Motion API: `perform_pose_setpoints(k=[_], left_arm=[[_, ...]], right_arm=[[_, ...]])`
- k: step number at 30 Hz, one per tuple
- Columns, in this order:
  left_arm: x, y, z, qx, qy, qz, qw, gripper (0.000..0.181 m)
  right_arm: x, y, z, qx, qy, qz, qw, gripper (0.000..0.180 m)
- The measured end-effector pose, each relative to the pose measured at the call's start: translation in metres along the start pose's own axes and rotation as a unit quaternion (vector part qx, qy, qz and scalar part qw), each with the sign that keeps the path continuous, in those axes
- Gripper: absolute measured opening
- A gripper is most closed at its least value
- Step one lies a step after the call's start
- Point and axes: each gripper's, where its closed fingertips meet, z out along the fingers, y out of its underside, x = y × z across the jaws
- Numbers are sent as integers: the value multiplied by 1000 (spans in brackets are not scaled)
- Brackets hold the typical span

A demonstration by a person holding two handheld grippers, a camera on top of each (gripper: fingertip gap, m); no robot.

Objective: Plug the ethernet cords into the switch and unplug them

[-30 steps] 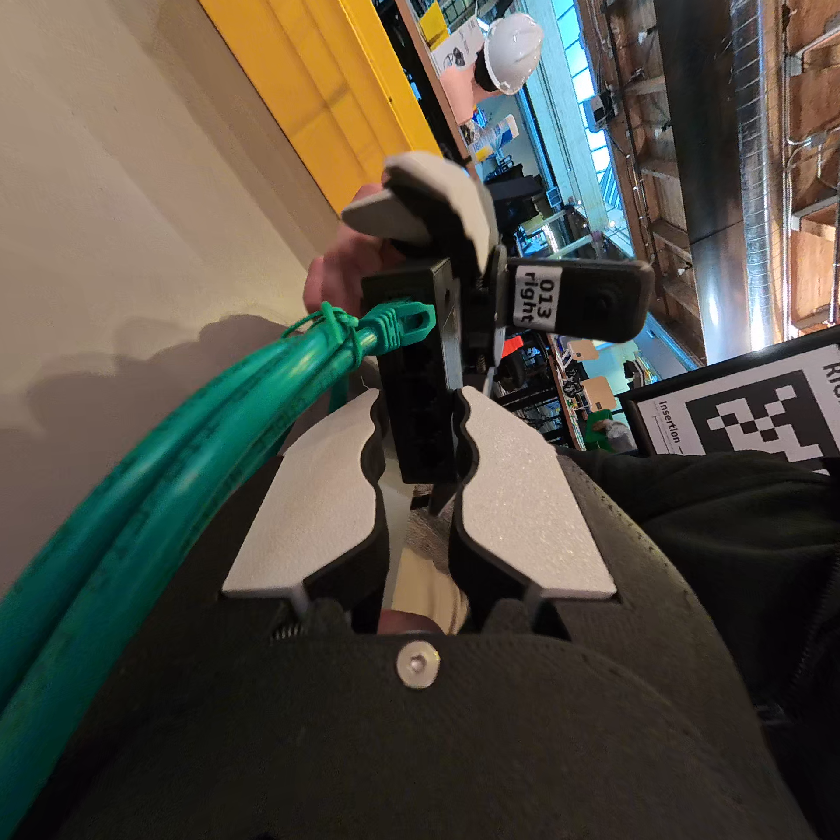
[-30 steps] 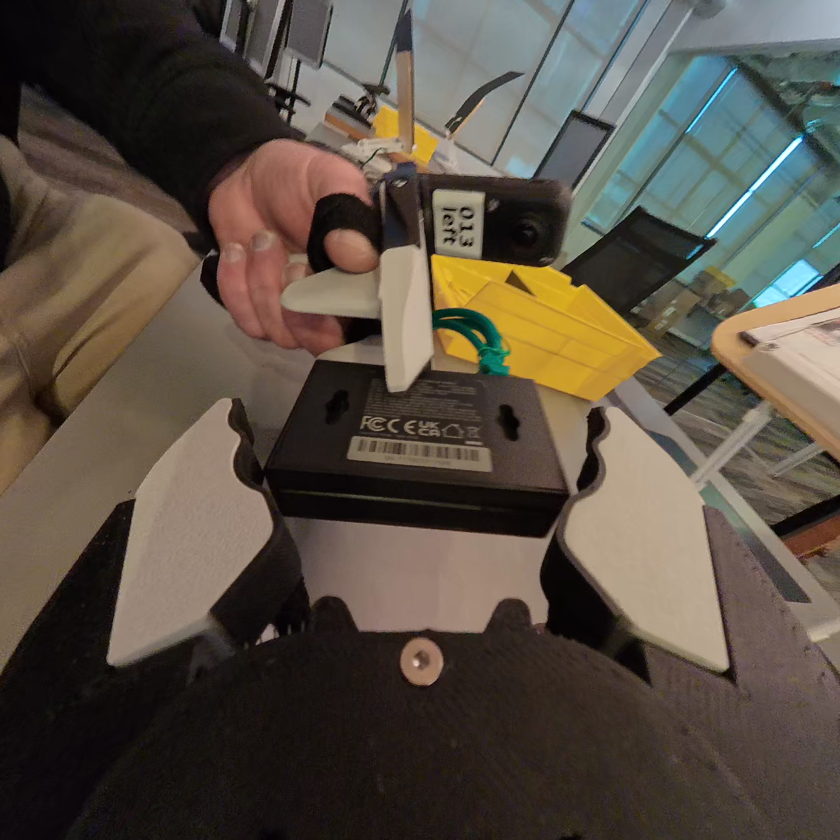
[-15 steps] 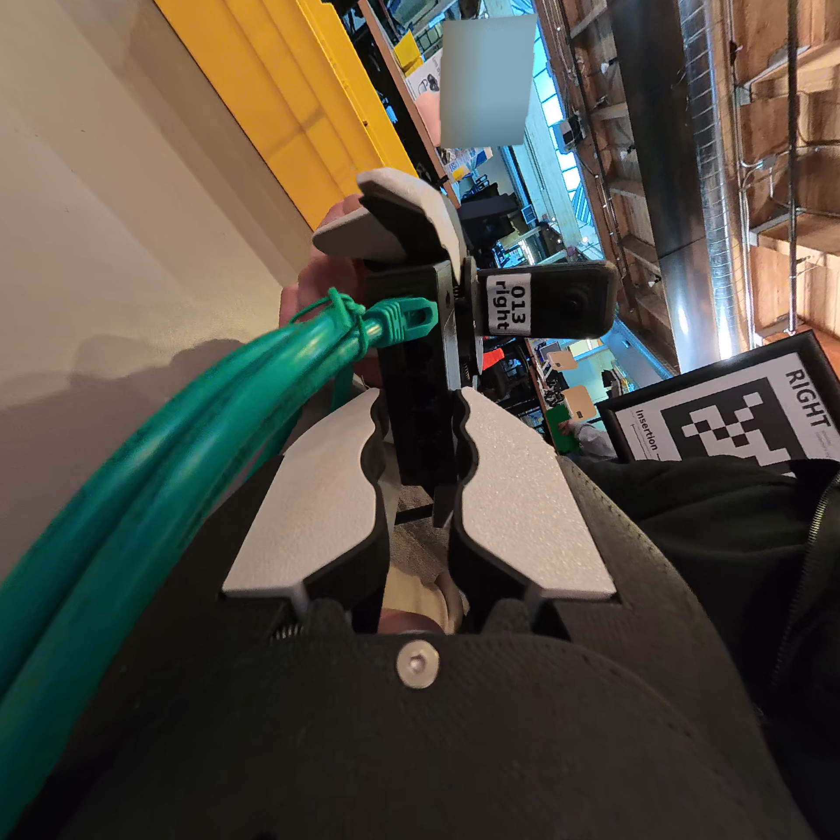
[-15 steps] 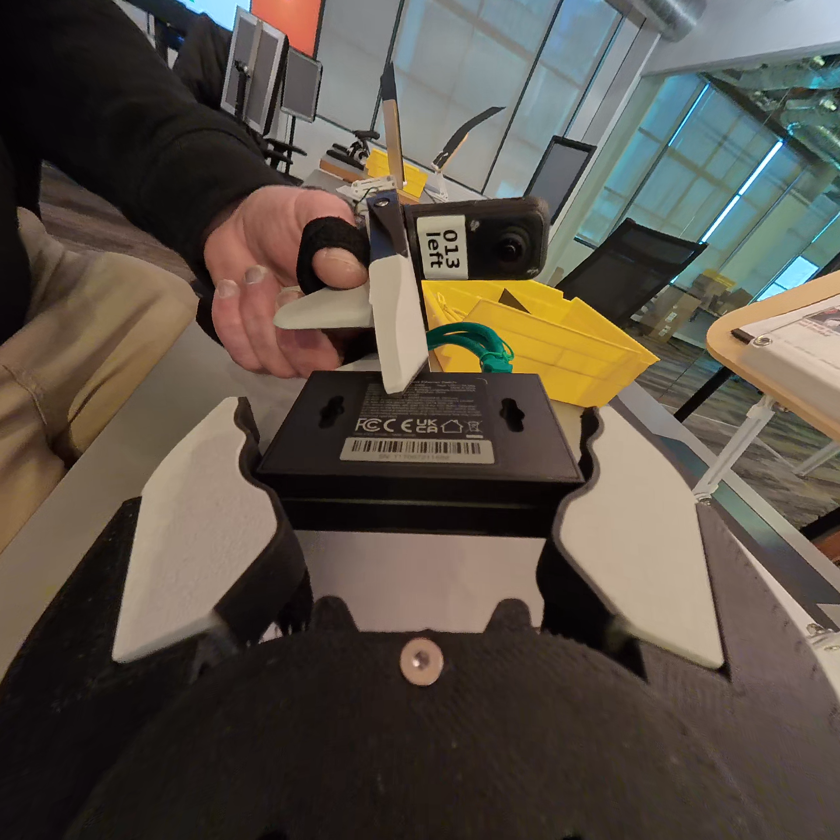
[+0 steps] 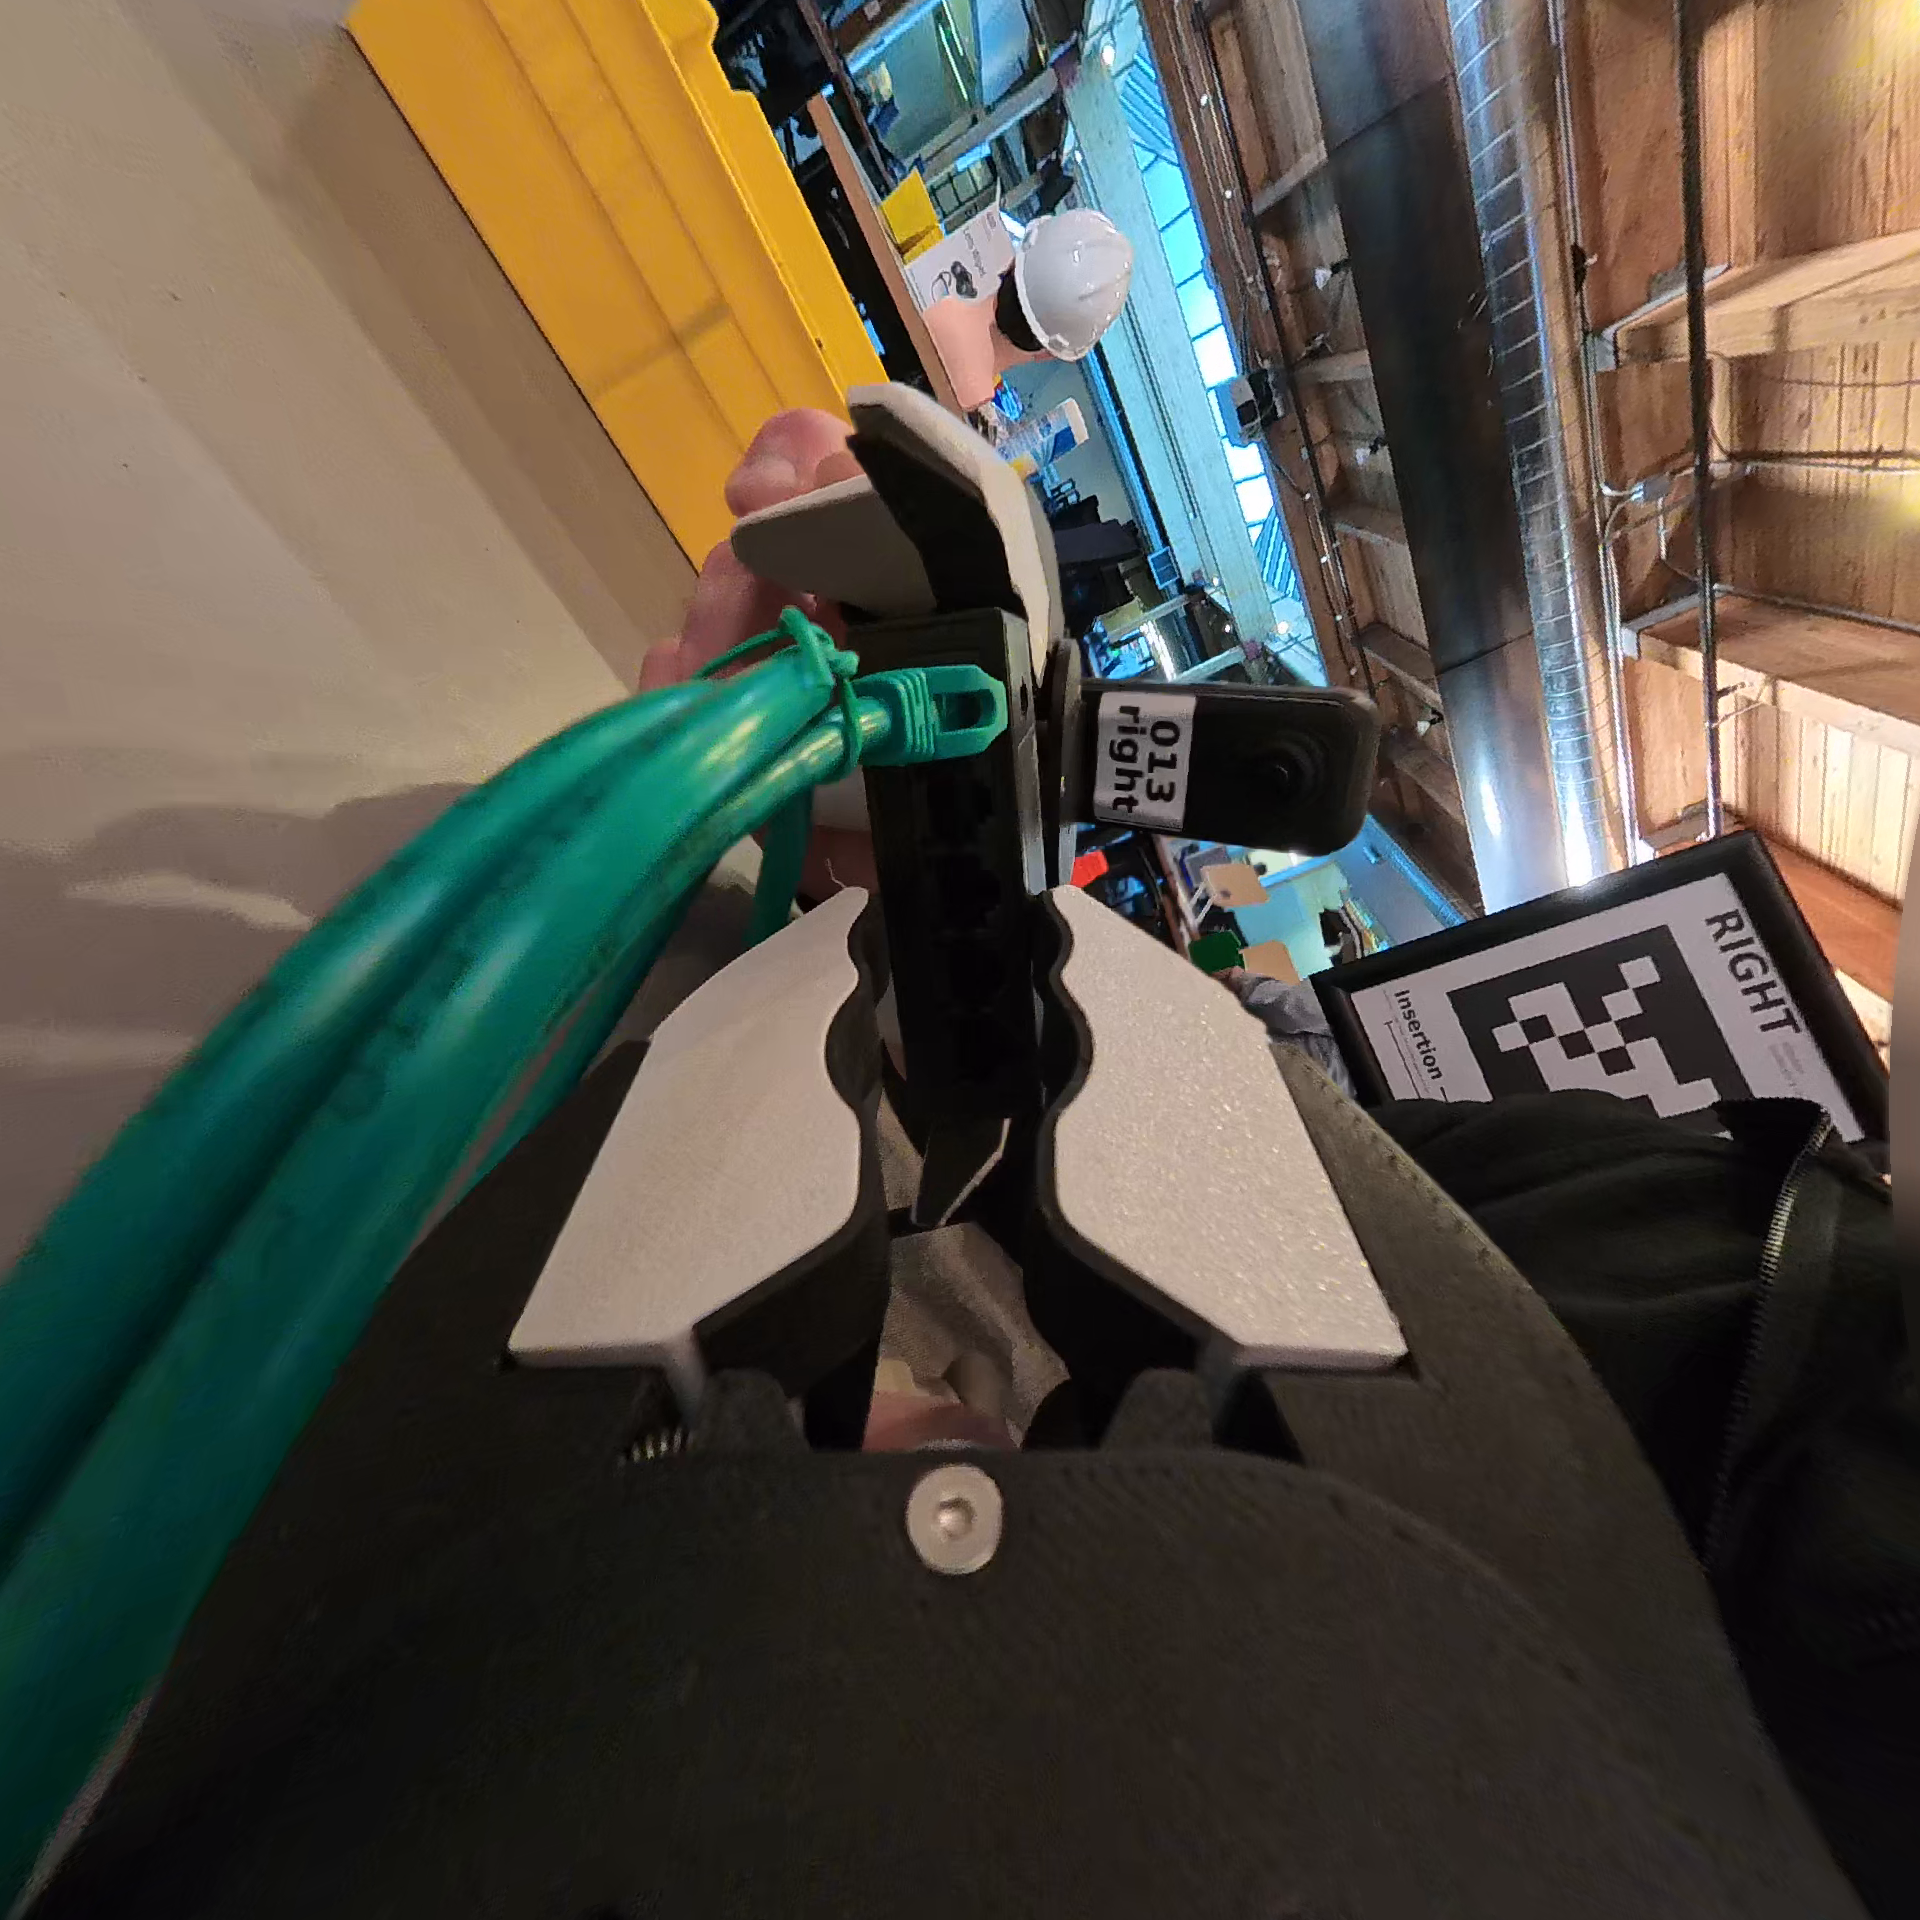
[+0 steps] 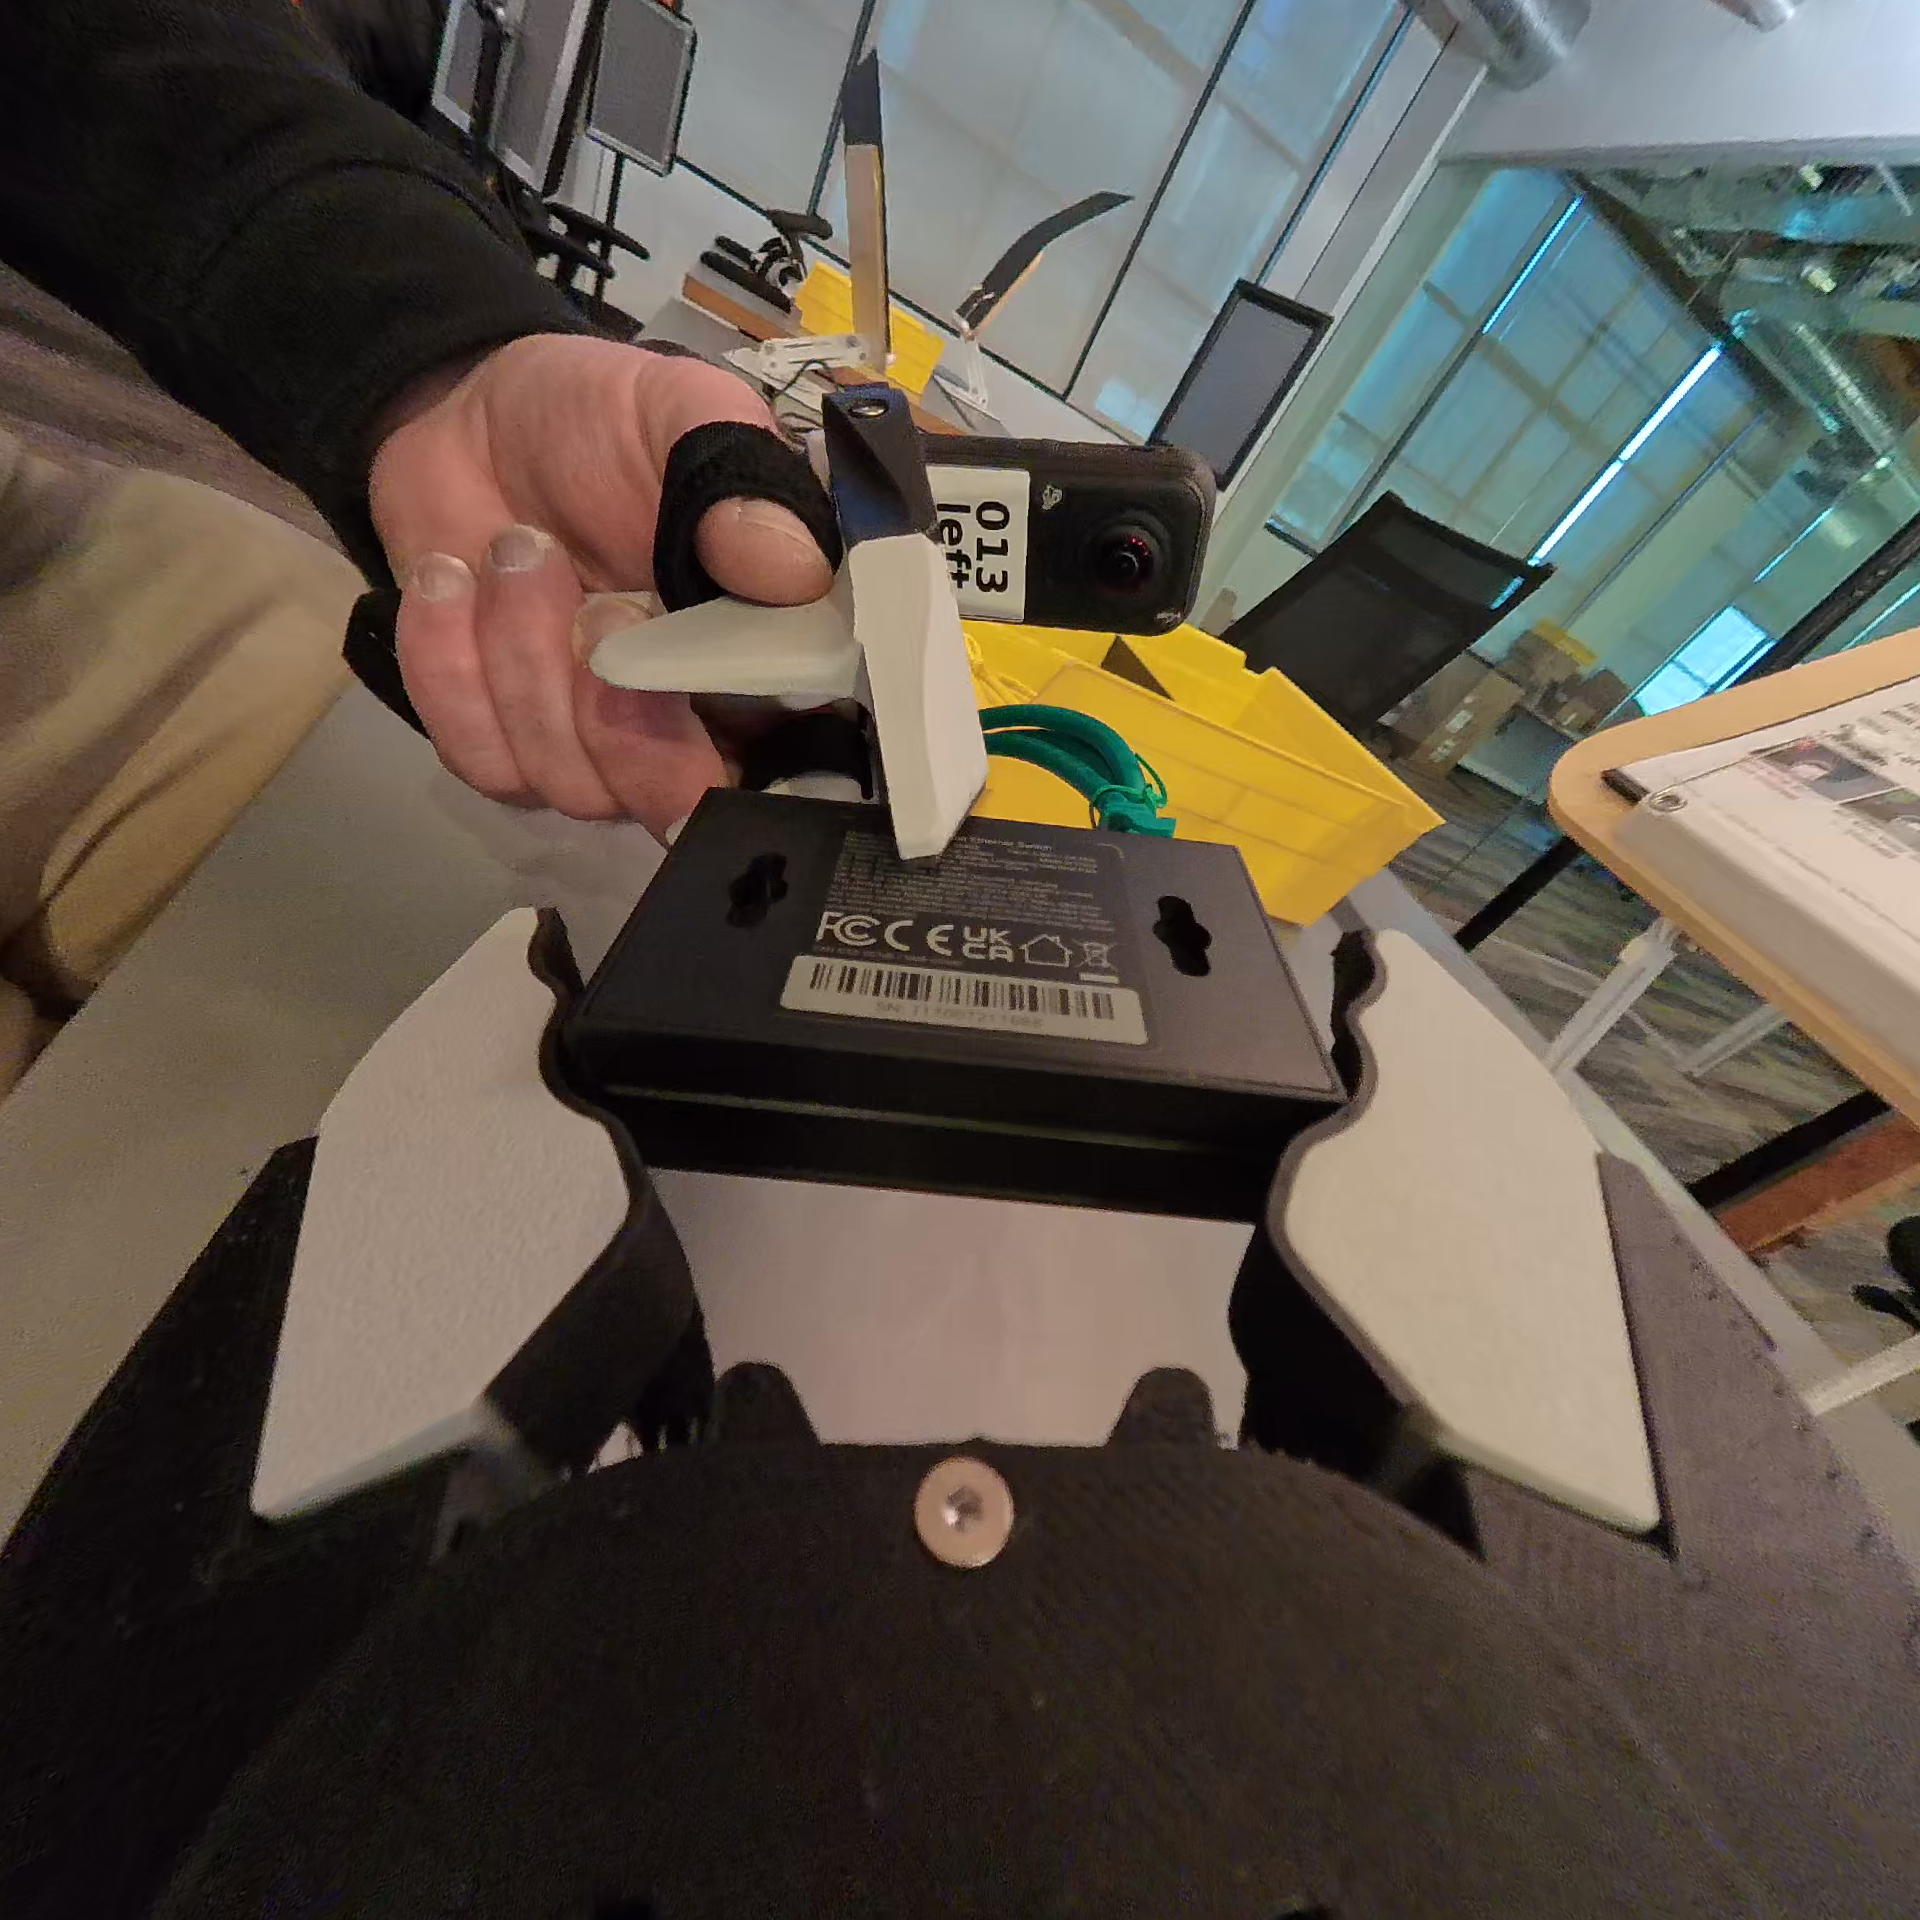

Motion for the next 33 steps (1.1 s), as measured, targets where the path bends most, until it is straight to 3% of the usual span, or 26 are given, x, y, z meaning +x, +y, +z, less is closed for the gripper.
perform_pose_setpoints(k=[1,8,21,29,33], left_arm=[[0,0,0,6,0,-3,1000,26],[-1,-1,1,31,-11,25,999,26],[6,-5,3,46,22,-12,999,26],[14,-11,6,55,43,-21,997,46],[16,-13,9,55,47,-18,997,45]], right_arm=[[-1,0,0,0,-4,5,1000,133],[0,-8,0,30,-15,53,998,133],[2,-14,-4,35,-19,64,997,130],[3,-20,-6,57,-26,90,994,129],[6,-25,-10,78,-27,108,991,128]])
